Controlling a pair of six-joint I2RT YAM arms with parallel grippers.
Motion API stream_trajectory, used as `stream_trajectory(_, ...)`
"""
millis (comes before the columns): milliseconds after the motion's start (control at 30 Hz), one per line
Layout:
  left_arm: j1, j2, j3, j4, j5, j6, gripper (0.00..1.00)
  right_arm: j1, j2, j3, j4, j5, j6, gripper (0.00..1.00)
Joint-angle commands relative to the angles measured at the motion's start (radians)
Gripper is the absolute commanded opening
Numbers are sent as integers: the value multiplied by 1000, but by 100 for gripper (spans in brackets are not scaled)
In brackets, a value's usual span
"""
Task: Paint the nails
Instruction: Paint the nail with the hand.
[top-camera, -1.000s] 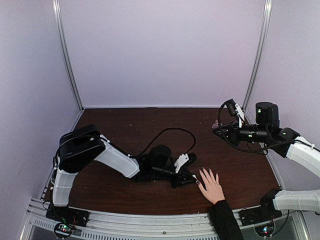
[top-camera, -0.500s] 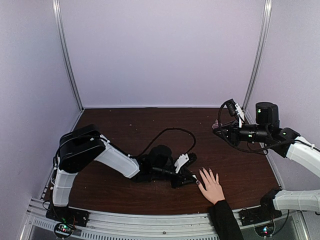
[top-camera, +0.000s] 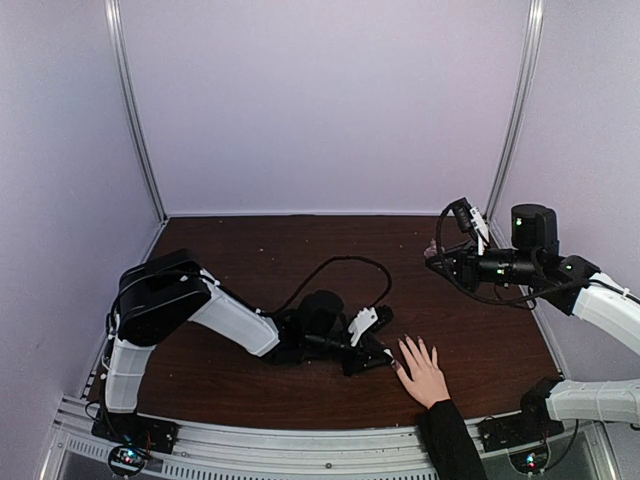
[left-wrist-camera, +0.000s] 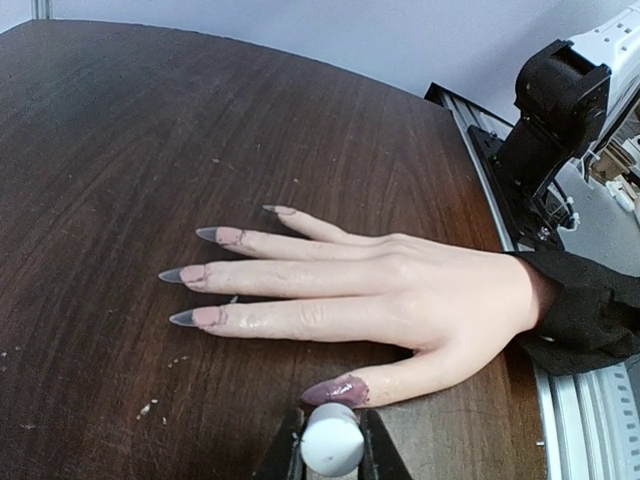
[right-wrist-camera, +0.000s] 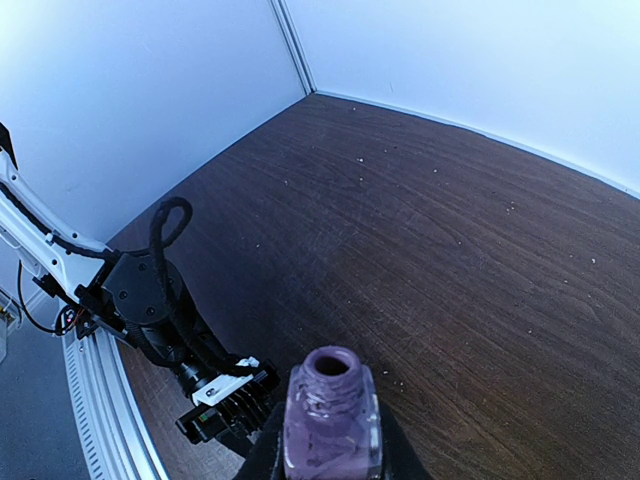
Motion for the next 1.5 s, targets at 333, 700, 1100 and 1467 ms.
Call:
stream_trajectory(333, -5, -5, 5, 40, -5, 5, 0, -6, -7, -3, 24, 0, 4, 0)
stream_trajectory(700, -5, -18, 5, 53, 1, 5, 0, -6, -2, -4, 27, -1, 6, 0)
stream_trajectory(1100, -5, -36, 8, 64, 3, 1, 0, -6, -2, -6, 29, -3, 7, 0)
stream_trajectory(1467, -6, -49, 19, 53, -8, 13, 0, -6, -5, -8, 30, -3, 7, 0)
